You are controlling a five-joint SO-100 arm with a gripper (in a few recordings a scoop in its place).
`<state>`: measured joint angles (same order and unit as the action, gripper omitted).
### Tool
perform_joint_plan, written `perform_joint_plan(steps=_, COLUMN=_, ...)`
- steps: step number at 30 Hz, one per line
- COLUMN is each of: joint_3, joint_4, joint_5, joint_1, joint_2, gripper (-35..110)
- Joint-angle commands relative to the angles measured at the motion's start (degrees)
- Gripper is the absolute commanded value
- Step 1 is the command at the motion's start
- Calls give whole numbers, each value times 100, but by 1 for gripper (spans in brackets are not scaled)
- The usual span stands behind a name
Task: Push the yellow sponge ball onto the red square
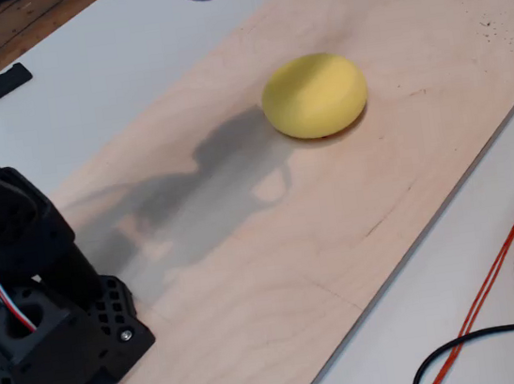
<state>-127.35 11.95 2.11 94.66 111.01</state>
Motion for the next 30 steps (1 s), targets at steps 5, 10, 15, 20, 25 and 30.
perform_joint_plan(steps=5, joint_3=211, joint_4=-9, joint_5=-62, joint_1=70, joint_2=158, gripper=22)
perform_joint_plan(steps=10, joint_3=220, joint_4=-35, joint_5=-132, joint_1=79, joint_2=167, gripper=76)
perform_joint_plan(steps=15, joint_3=193, joint_4=-35, joint_5=-158, joint_1=70, joint_2=185, gripper=78)
perform_joint_plan(steps=20, joint_3=211, joint_4=-35, joint_5=-158, joint_1=62, joint_2=185, gripper=43)
perform_joint_plan(steps=25, joint_3=220, joint_4=-26, joint_5=-264, joint_1=44, joint_2=202, gripper=7)
perform_joint_plan(steps=30, joint_3=220, joint_4=-26, joint_5=-246, joint_1=35, joint_2=220, gripper=0)
